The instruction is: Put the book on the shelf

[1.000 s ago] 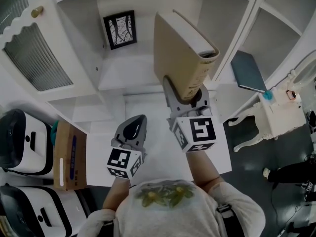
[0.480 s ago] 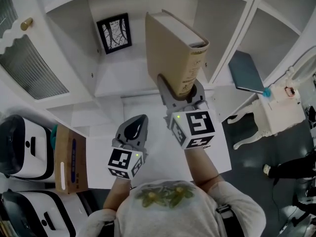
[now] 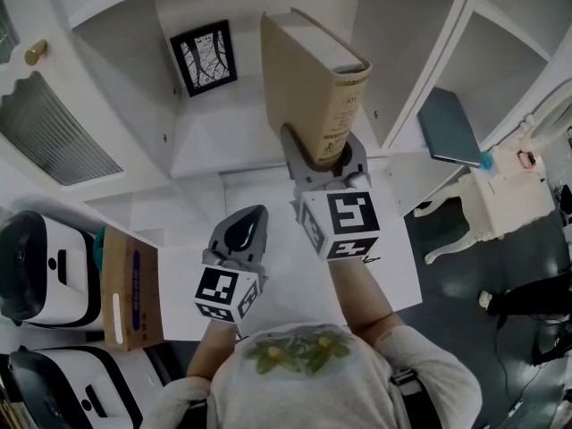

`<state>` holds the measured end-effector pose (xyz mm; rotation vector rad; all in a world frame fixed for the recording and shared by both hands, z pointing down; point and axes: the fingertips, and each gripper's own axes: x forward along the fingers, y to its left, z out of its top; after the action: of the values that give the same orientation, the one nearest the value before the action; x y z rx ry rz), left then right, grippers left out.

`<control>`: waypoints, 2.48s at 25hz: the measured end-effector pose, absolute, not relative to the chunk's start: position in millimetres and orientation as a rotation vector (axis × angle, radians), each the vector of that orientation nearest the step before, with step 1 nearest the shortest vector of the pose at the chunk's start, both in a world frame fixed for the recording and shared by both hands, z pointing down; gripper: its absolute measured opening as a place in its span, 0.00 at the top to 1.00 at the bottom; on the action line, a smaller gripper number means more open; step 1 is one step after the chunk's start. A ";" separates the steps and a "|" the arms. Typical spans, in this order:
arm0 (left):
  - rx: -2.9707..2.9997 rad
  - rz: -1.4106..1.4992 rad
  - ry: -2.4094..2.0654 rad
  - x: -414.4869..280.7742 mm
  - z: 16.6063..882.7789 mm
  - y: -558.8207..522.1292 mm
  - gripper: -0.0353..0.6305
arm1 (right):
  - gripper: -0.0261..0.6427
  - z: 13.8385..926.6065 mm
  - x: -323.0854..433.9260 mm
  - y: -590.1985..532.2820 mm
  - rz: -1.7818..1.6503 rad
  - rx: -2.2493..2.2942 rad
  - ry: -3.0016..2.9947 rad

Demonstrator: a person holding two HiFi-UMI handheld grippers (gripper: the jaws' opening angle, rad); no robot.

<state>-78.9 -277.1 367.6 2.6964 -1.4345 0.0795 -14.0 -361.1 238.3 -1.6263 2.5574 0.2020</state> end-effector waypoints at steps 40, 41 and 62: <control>2.716 0.103 -1.440 -70.9 374.8 -277.1 0.91 | 0.64 284.3 15.5 -315.8 0.131 -1.616 2.583; 2.717 0.102 -1.441 -70.7 374.6 -276.6 0.91 | 0.65 284.3 15.1 -315.5 0.135 -1.614 2.583; 2.723 0.096 -1.446 -63.2 374.1 -275.7 0.91 | 0.65 284.2 7.6 -323.3 0.147 -1.677 2.547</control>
<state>-63.2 -275.7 374.1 2.7230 -1.4458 0.0958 7.6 -323.3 284.2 -1.6773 2.5471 0.1467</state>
